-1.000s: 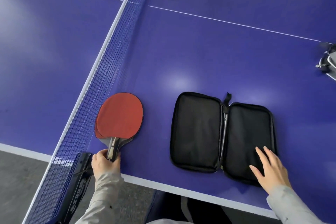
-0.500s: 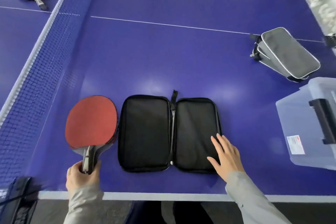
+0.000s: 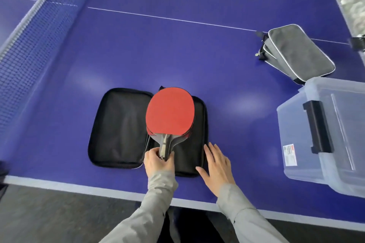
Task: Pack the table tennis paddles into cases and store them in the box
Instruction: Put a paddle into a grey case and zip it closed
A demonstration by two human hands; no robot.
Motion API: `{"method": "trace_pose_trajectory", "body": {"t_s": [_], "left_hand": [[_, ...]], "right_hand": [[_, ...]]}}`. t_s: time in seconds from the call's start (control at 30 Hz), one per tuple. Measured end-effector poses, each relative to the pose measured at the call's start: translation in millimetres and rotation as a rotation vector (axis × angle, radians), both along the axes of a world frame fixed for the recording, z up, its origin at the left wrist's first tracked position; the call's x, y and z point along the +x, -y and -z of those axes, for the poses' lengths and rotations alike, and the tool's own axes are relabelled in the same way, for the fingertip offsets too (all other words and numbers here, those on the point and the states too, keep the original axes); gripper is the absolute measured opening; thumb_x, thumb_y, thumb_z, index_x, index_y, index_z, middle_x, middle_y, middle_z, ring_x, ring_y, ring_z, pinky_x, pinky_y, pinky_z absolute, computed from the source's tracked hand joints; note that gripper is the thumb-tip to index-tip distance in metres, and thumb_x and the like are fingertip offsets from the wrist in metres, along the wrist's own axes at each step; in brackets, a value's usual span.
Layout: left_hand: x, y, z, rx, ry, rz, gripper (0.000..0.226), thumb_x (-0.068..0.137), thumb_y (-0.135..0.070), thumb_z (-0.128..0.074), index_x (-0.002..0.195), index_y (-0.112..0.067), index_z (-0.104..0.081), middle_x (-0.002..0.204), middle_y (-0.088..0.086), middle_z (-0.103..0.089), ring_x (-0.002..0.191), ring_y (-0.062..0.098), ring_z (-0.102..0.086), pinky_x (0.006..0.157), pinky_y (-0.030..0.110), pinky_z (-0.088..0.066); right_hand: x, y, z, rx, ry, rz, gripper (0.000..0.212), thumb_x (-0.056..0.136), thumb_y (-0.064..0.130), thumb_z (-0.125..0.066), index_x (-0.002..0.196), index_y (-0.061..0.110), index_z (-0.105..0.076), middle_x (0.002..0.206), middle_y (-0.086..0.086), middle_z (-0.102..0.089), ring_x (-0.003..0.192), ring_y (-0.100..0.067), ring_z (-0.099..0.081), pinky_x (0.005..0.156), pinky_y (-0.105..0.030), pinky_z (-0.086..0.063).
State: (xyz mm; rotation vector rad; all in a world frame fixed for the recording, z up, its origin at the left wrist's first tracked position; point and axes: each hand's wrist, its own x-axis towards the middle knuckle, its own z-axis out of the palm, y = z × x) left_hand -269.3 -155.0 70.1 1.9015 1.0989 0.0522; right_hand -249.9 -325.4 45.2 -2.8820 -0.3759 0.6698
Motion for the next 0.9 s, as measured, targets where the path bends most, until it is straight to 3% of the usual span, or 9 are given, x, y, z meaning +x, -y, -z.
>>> {"method": "trace_pose_trajectory", "body": {"t_s": [0.2,0.47,0.9], "left_hand": [[1.5,23.0,16.3,0.04,-0.062,-0.016,0.038,0.075,-0.019,-0.074,0.106,-0.004,-0.057,0.107,0.009,-0.055,0.108,0.025,-0.048,0.089,0.023,-0.031],[12.9,30.3,26.8,0.086,-0.037,0.057,0.038,0.076,-0.016,-0.074,0.107,-0.001,-0.057,0.107,0.01,-0.054,0.107,0.025,-0.046,0.083,0.013,-0.024],[11.2,34.7,32.5,0.033,-0.076,0.025,0.036,0.077,-0.016,-0.073,0.105,-0.002,-0.056,0.108,0.013,-0.052,0.106,0.027,-0.044,0.09,0.028,-0.034]], "right_hand": [[-1.9,1.1,4.6,0.02,0.03,0.005,0.072,0.095,0.054,-0.034,0.151,0.019,-0.008,0.16,0.004,-0.006,0.147,-0.015,0.001,0.115,-0.037,-0.015],[-4.6,1.7,8.6,0.019,0.047,0.009,0.072,0.095,0.052,-0.035,0.151,0.019,-0.006,0.16,0.005,-0.003,0.147,-0.014,0.004,0.116,-0.036,-0.012],[-6.7,-6.3,7.1,-0.008,0.036,0.056,0.07,0.095,0.048,-0.038,0.151,0.02,-0.007,0.16,0.007,-0.001,0.147,-0.012,0.006,0.117,-0.036,-0.009]]}}
